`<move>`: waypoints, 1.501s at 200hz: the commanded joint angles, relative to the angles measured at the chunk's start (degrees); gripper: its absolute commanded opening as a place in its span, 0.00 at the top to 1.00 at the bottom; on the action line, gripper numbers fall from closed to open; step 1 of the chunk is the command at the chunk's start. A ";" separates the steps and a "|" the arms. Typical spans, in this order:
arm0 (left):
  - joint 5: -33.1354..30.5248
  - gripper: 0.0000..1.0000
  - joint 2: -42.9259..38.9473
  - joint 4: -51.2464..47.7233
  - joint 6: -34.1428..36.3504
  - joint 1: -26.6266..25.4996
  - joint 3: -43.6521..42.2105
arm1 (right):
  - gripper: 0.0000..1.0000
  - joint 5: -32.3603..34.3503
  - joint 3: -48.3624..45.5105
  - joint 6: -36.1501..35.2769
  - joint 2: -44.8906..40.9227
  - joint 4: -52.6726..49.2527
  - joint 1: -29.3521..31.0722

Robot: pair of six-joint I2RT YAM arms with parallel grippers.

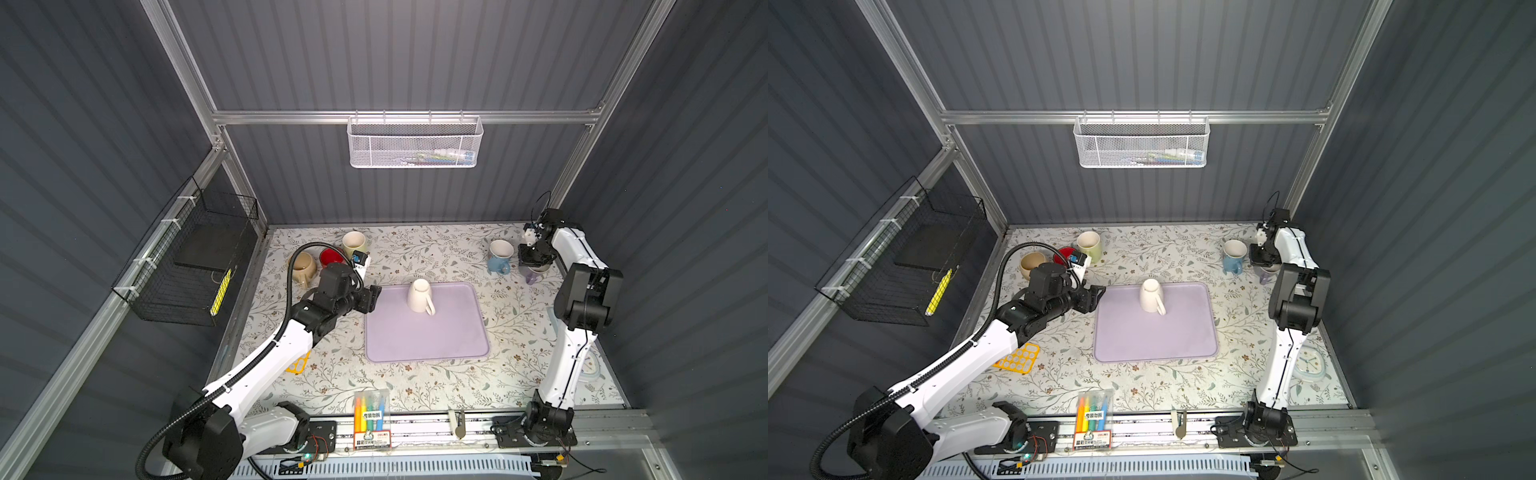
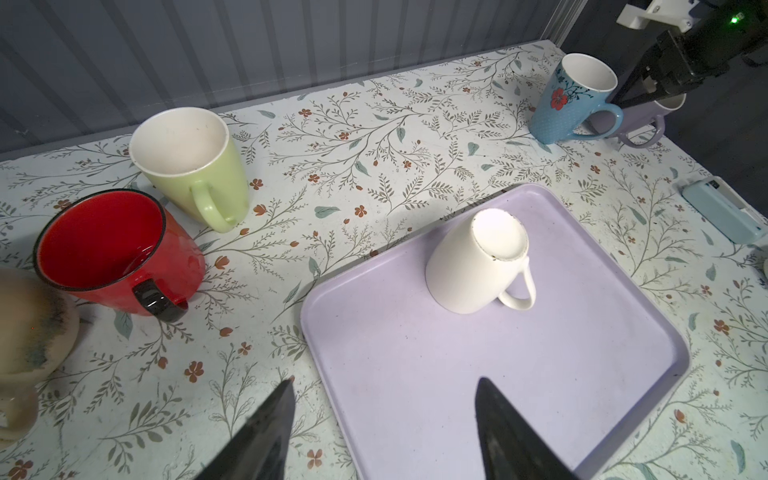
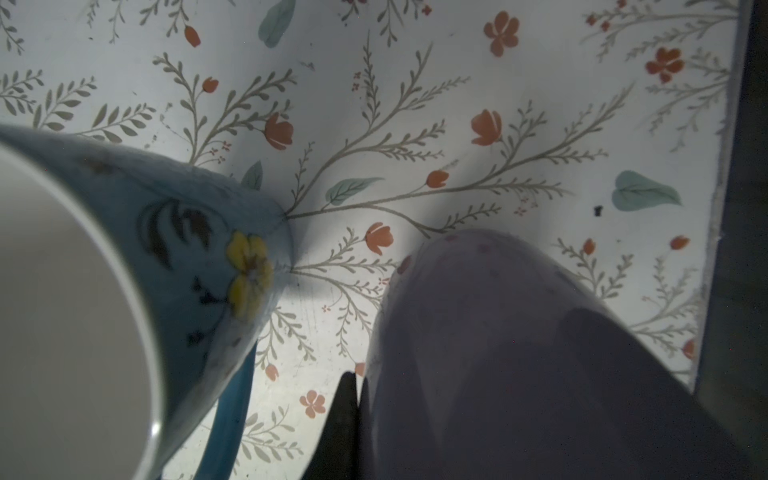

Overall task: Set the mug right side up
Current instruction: 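Lower the lilac mug upright beside the blue mug and open the right gripper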

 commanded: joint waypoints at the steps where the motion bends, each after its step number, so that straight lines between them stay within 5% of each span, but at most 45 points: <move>1: -0.21 0.31 -0.80 -1.39 0.07 0.29 1.70 | 1.00 -2.87 5.00 -0.99 1.05 -2.79 -0.30; 81: -1.44 0.32 -3.10 -3.92 0.25 0.24 1.63 | 1.00 -3.32 12.55 -1.69 6.36 -5.71 1.53; 183: -1.44 0.32 -3.66 -3.83 -0.45 0.24 1.15 | 0.73 -3.54 14.03 -1.25 7.71 -5.78 3.06; 300: -2.89 0.32 -4.89 -3.89 -1.46 0.22 -0.97 | 0.70 2.00 17.27 4.16 1.97 -6.86 3.17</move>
